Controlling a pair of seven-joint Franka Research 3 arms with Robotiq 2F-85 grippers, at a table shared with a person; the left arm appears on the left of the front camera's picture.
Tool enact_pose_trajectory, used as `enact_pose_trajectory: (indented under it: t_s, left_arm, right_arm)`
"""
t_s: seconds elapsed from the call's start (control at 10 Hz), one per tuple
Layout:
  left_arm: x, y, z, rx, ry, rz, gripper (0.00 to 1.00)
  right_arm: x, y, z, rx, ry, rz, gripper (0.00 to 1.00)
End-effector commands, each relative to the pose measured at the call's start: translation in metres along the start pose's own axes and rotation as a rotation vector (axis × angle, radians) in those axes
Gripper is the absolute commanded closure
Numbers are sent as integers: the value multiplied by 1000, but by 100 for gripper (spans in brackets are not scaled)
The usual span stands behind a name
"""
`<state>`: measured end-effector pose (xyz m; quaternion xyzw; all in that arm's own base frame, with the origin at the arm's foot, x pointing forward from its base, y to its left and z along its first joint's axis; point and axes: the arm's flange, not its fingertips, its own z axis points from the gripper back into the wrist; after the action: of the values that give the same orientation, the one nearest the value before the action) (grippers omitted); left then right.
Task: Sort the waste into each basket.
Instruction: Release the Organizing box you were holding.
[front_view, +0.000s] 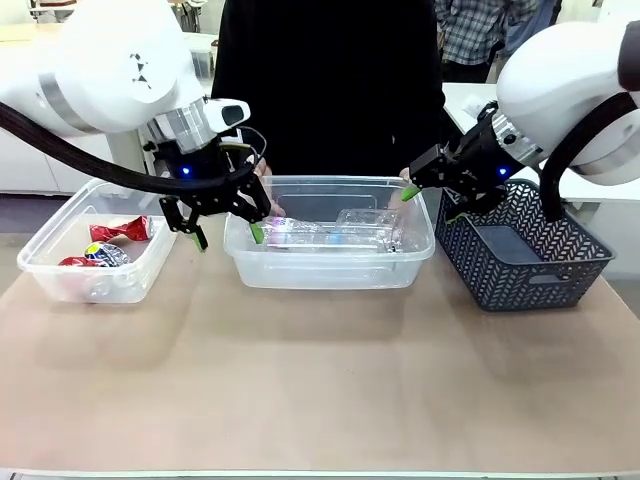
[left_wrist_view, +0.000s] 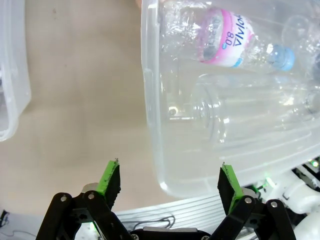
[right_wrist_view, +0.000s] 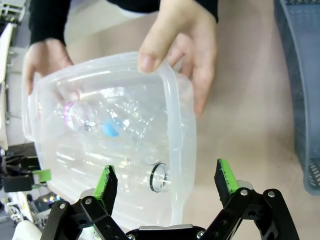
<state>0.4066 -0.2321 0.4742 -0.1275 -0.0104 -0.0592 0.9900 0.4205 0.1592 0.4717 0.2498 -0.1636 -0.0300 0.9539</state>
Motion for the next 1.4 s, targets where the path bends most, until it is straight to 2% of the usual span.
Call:
enact_pose_trajectory:
  t_s: [0.0,0.1,0.2,0.3,0.4,0.5,0.6,0.7,0.8,0.9,1.0,1.1,1.2,1.3]
  left_arm:
    - [-47,2,65,21,-75,-105,0]
    - [-86,7,89,-53,-111,-135,0]
    - [-120,14,96,-126,-84,-236,0]
    - [-152,23,89,-161,-118,-250,0]
    - [-168,26,69,-177,-140,-185,0]
    - [-161,27,49,-168,-58,-181,0]
    - [-152,8,102,-134,-129,-210,0]
    - [-152,8,102,-134,-129,-210,0]
    - [-152,8,102,-134,-129,-210,0]
    - [-168,18,84,-148,-116,-192,0]
    - [-174,36,99,-348,-191,-199,0]
    - [-186,78,108,-617,-263,-197,0]
    - [-199,128,108,-858,-365,-162,0]
    - [-214,179,98,-1161,-555,-231,0]
  right_arm:
    - [-28,-23,51,101,9,-18,0]
    - [-61,-40,92,207,-35,-77,0]
    - [-95,-45,110,273,-23,-86,0]
    - [-126,-49,113,229,-5,-136,0]
    - [-144,-59,112,193,11,-218,0]
    - [-143,-66,109,198,-30,-264,0]
    - [-72,-28,131,238,-2,-141,0]
    - [-72,-28,131,238,-2,-141,0]
    - [-77,-32,143,230,-8,-198,0]
    - [-67,-20,130,329,195,-251,0]
    - [-62,-28,142,426,352,-442,0]
    - [-56,-60,167,725,372,-672,0]
    - [-57,-101,188,981,333,-850,0]
    - [-61,-136,193,1106,308,-964,0]
